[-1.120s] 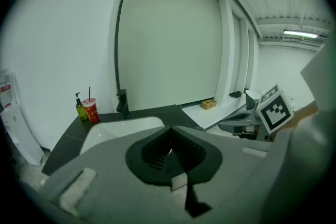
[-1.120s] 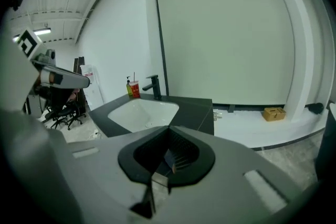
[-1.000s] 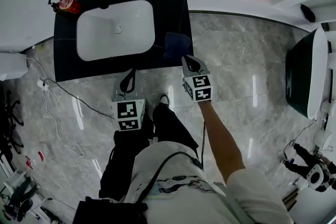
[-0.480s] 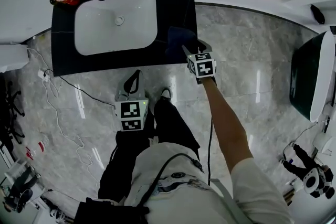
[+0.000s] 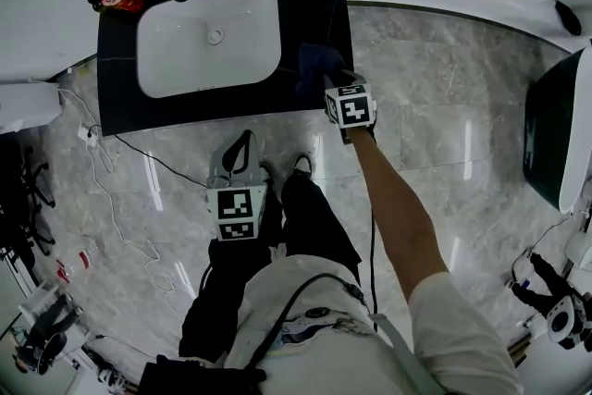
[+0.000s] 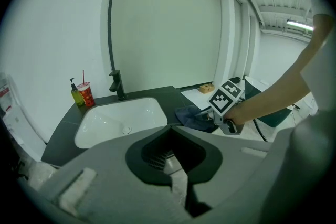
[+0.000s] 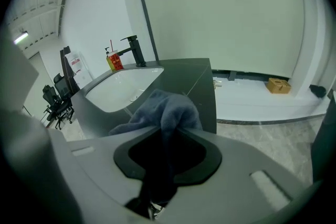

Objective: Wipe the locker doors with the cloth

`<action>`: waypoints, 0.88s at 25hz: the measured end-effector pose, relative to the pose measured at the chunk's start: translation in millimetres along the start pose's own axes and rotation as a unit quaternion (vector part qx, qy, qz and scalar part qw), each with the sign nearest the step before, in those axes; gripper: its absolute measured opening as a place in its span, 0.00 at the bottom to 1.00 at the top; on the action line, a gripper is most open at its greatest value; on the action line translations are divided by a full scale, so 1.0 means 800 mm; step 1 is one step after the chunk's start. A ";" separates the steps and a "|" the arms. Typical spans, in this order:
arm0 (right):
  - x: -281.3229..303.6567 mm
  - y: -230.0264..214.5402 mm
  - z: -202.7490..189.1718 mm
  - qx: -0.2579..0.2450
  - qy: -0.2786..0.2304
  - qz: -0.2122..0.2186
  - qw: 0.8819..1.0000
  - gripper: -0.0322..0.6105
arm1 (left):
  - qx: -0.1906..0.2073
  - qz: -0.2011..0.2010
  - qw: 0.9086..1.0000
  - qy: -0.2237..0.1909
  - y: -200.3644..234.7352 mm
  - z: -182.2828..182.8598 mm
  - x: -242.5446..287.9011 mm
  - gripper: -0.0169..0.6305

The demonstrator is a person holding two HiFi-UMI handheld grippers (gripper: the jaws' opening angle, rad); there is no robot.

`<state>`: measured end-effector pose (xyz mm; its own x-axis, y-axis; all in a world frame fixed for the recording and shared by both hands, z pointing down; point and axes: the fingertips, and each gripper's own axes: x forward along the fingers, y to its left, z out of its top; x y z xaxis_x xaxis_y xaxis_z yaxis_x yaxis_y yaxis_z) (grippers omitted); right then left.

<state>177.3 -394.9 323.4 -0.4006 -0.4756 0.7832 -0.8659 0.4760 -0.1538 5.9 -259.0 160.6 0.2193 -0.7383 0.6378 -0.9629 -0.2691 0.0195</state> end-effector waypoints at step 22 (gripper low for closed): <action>-0.200 0.092 0.011 -0.039 -0.161 0.014 0.986 0.16 | -0.015 0.030 0.998 -0.055 0.007 -0.031 -0.095 0.03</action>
<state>174.8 -290.0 181.2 -0.5093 -0.6653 0.5459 -0.8325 0.5416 -0.1165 -20.3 -188.8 131.4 0.1757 -0.8160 0.5508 -0.9787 -0.2049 0.0088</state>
